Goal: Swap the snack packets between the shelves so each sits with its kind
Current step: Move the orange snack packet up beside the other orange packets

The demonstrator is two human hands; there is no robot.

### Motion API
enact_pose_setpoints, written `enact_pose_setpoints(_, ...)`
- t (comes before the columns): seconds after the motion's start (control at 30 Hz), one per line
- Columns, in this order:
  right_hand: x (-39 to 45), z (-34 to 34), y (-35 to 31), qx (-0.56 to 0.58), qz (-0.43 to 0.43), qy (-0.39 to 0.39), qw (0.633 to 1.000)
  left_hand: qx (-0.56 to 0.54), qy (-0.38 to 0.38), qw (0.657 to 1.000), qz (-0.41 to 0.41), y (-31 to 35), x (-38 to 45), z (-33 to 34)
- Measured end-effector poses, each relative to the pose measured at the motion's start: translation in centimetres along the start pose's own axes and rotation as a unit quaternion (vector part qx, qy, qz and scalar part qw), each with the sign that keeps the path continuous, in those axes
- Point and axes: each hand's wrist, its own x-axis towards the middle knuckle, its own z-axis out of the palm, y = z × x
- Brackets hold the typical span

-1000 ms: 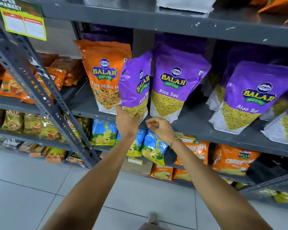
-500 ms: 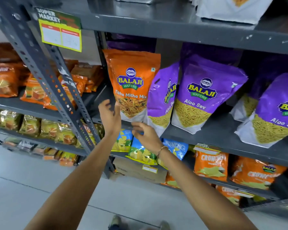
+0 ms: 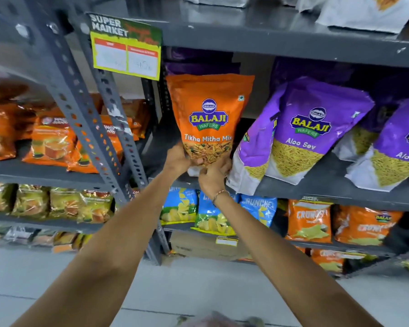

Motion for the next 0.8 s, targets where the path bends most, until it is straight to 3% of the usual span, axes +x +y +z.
enact_pose_setpoints(0.17,1.2,0.0,1.2,-0.017,-0.004,-0.054,0.998,0.019,-0.010,1.000,0.005,-1.8,-0.7,-3.3)
enact_pose_setpoints(0.3,1.3,-0.3,2.0,0.070,0.004,-0.107,0.992,0.011,-0.009,1.000,0.019,-3.3,-2.1,-4.9)
enact_pose_setpoints(0.57,-2.1,-1.0,4.6,0.163,-0.065,-0.047,0.983,0.033,0.010,0.995,0.092,-2.0,-6.2,-5.3)
enact_pose_setpoints(0.8,-5.0,-6.4,-0.5,0.192,-0.136,0.022,0.972,0.085,0.037,0.976,0.198,4.2,-9.1,-7.6)
